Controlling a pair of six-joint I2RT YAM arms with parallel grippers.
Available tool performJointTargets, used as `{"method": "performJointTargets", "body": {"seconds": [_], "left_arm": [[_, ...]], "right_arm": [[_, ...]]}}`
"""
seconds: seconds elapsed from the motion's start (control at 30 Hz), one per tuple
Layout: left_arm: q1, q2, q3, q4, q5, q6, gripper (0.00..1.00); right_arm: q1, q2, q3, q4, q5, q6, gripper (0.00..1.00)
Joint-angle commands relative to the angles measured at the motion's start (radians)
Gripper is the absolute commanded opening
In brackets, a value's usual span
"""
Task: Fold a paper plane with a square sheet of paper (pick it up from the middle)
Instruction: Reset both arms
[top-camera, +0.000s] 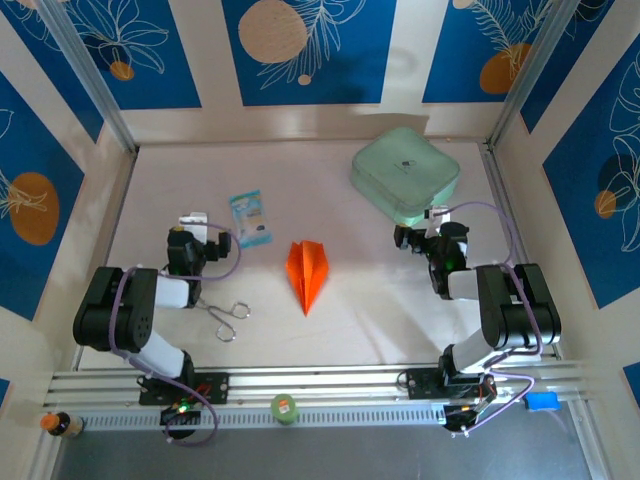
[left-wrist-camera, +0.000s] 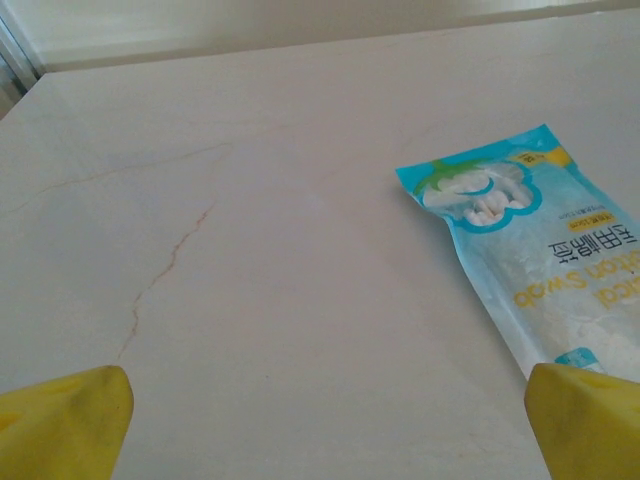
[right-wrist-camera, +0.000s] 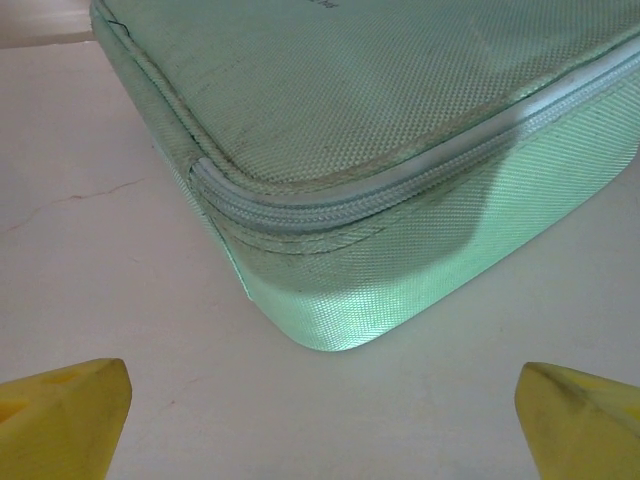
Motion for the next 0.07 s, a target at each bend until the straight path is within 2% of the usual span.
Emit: {"method": "performJointTargets", "body": {"seconds": [0.0,0.03], "left_arm": [[0.002,-0.001,-0.001,0.039,0.028,-0.009,1.0],[0.002,-0.002,-0.001,0.038,0.028,-0.01,1.0]], "right_arm": [[0.004,-0.005,0.01,0.039,0.022,-0.016,0.99],[0.007,-0.005,0.007,0.044,0.029,-0.017,0.99]]}}
